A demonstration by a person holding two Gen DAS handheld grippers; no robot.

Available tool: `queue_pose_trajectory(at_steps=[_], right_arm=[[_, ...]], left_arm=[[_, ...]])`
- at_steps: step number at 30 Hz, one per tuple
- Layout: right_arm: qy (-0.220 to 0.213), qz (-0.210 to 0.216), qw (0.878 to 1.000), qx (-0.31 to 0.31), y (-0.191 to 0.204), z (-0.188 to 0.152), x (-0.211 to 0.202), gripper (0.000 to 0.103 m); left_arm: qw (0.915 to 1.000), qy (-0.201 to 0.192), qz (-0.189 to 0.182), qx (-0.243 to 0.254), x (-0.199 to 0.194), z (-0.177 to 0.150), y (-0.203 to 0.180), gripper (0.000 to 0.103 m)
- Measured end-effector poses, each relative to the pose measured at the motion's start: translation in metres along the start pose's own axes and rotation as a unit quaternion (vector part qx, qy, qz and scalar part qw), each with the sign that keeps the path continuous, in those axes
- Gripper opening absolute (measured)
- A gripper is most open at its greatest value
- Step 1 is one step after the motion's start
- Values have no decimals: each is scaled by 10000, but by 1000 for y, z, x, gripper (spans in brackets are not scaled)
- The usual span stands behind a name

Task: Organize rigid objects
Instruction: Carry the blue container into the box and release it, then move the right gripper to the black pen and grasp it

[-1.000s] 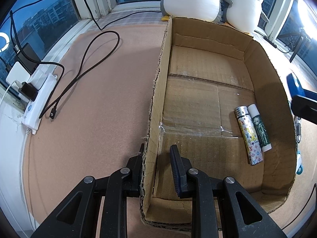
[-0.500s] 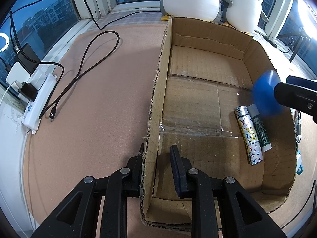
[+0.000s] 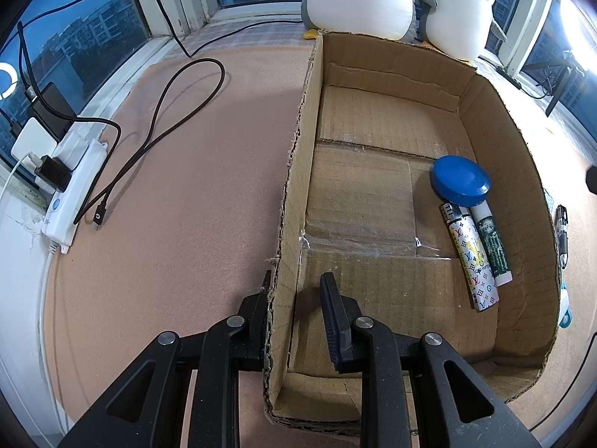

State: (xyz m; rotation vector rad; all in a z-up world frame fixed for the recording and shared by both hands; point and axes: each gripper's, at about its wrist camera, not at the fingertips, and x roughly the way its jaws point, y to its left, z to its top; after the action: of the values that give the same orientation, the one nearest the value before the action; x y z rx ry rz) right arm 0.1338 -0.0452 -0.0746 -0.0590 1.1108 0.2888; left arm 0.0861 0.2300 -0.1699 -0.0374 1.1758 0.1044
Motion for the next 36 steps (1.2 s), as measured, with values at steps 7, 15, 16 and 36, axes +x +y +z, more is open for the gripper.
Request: queue_pose_trajectory(at_steps=[7, 15, 16, 36], right_arm=[[277, -347, 9974, 574, -61, -32, 6, 60], [556, -47, 9899, 1301, -92, -51, 14, 60], [585, 16, 9885, 1397, -94, -52, 16, 60], [1049, 455, 9727, 2021, -81, -45, 57, 58]], left_arm=[[10000, 4, 27, 33, -1, 0, -1, 24], [10000, 3, 51, 51, -1, 0, -2, 24], [10000, 3, 51, 50, -1, 0, -2, 24], [10000, 3, 44, 40, -2, 0, -3, 24]])
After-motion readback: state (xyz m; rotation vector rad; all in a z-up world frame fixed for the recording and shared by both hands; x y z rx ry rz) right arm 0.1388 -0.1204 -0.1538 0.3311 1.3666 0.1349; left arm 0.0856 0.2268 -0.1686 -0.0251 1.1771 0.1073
